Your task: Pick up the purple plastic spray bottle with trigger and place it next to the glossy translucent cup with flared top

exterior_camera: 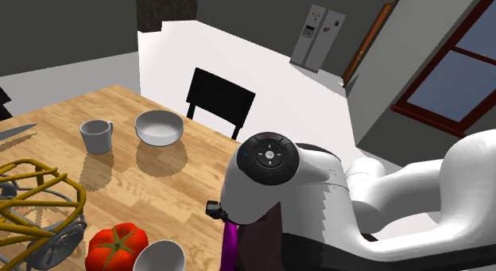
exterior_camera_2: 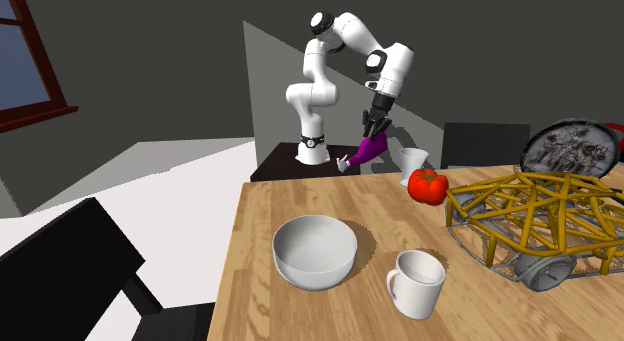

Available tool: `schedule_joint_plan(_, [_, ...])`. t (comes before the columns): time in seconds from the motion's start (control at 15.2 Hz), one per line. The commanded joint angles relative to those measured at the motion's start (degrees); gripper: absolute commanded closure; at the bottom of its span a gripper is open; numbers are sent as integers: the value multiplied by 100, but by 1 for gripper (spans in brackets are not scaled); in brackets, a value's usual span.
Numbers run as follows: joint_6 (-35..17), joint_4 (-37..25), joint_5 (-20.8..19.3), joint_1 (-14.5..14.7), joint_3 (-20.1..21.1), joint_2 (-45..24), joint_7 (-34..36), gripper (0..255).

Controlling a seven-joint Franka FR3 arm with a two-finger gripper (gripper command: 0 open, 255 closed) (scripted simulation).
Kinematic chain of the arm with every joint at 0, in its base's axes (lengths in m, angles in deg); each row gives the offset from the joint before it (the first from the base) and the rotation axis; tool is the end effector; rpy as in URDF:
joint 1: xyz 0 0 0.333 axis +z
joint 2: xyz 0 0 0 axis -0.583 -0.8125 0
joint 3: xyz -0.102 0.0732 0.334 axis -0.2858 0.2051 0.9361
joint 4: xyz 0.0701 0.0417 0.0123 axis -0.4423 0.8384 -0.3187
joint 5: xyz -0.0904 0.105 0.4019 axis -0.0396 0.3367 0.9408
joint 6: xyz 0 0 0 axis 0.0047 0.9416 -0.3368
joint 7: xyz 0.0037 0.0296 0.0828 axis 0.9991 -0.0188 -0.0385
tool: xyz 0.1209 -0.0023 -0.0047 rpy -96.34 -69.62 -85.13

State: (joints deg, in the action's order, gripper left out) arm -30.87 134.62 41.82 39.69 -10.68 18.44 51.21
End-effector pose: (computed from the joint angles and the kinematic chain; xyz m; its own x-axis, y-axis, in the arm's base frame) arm 0.2039 0.3220 0.3687 0.6210 -0.7198 0.3103 -0.7719 -0.6305 0.0822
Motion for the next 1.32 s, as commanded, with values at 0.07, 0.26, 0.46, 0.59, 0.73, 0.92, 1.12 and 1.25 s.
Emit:
schedule_joint_plan(0.07, [-261, 126, 39, -55, 178, -127, 85, 255])
schedule_joint_plan(0.26, [-539, 236, 54, -153, 377, -289, 171, 255])
schedule_joint_plan(0.46, [-826, 335, 53, -281, 596, -469, 267, 255])
schedule_joint_plan(0.59, [-1023, 395, 40, -385, 757, -600, 339, 255])
schedule_joint_plan(0.73, [-1202, 444, 21, -495, 913, -723, 409, 255])
schedule_joint_plan(0.92, [-1202, 444, 19, -494, 912, -724, 409, 255])
schedule_joint_plan(1.12, [-1203, 444, 18, -493, 911, -725, 411, 255])
schedule_joint_plan(1.25, [-1208, 443, 15, -499, 916, -730, 413, 0])
